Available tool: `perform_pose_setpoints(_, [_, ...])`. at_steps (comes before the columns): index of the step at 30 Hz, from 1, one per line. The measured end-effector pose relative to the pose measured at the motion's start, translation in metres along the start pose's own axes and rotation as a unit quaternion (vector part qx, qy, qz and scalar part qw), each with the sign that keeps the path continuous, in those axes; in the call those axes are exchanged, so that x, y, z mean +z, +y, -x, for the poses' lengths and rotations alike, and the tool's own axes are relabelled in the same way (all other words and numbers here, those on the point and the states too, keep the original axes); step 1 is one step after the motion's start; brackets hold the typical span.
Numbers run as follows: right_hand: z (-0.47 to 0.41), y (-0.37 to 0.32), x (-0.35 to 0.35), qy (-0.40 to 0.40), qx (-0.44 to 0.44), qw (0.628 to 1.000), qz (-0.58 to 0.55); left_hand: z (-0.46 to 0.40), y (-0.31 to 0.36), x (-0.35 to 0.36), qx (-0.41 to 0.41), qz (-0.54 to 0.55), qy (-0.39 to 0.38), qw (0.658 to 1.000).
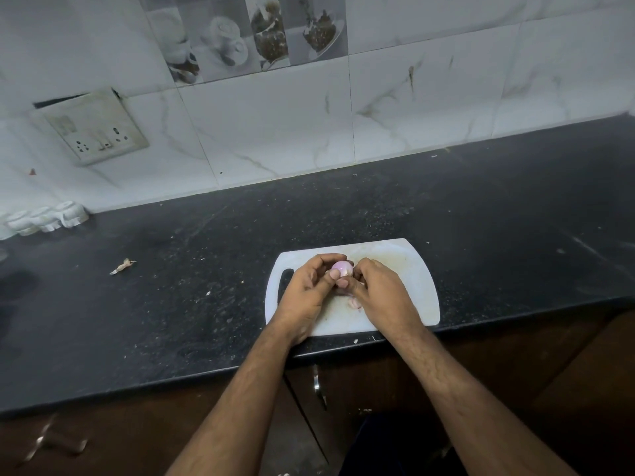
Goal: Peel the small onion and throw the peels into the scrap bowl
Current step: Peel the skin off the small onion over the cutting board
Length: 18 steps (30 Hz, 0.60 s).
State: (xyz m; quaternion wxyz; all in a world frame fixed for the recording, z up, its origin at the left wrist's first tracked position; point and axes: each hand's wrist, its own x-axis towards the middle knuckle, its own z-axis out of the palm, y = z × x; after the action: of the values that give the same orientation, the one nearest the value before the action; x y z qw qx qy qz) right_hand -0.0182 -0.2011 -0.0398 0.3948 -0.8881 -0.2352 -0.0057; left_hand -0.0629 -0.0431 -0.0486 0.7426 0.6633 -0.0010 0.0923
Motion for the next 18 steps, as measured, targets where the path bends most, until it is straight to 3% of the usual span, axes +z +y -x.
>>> perform_pose_setpoints(8, [0.005,-0.005,0.005,0.014,-0.039,0.991,0.125,-0.003,-0.004,0.000,-0.006,0.028,0.016,0.999])
perform_pose_setpoints(13, [0.011,-0.005,0.005,0.008,-0.075,0.992,0.104,-0.003,-0.001,0.002,-0.018,0.072,0.019,0.997])
perform_pose_setpoints(18, [0.007,-0.001,0.005,0.077,-0.014,0.997,0.007,-0.003,0.001,0.004,-0.024,0.071,0.047,0.996])
